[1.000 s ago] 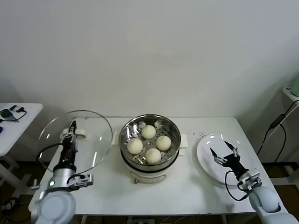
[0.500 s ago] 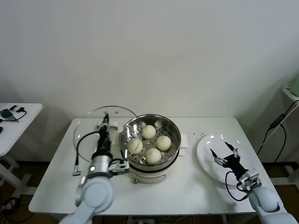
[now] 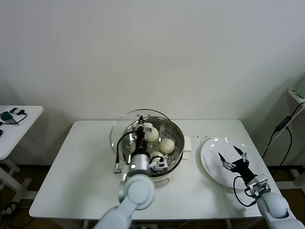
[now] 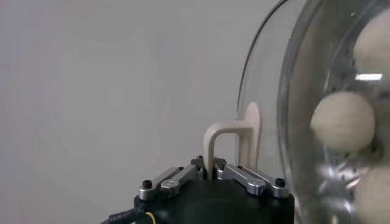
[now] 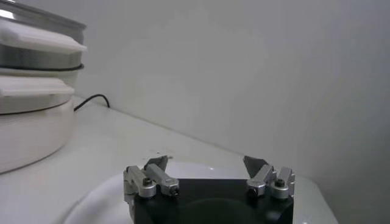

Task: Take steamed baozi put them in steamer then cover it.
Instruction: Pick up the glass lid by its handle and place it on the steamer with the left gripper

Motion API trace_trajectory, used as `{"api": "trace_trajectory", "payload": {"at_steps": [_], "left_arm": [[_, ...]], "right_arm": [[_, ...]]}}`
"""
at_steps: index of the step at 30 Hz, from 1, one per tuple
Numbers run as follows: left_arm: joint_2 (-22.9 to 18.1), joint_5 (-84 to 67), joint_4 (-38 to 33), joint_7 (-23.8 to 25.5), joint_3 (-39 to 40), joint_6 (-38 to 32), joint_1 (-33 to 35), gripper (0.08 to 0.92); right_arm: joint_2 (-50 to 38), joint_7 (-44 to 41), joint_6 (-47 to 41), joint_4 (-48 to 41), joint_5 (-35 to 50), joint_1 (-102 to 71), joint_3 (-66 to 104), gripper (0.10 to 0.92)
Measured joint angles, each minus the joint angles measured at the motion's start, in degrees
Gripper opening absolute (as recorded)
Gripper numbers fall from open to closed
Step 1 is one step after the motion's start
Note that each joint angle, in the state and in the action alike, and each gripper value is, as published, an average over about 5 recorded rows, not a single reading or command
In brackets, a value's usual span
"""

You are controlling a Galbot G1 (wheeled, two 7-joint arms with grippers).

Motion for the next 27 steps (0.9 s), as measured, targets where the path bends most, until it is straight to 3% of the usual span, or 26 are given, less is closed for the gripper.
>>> {"api": "trace_trajectory", "payload": {"at_steps": [9, 27], "left_arm": [[-3.88, 0.77, 4.71, 0.01, 1.84, -0.01, -1.35, 0.154], [-5.19, -0.06, 8.63, -0.42, 1.73, -0.03, -1.94, 0.154]], "right_arm": [[-0.06, -0.54, 0.34, -0.19, -0.07, -0.27, 0.74, 0.823], [0.02, -0.86, 0.57, -0.28, -0.73, 0.0, 0.87, 0.823]]}}
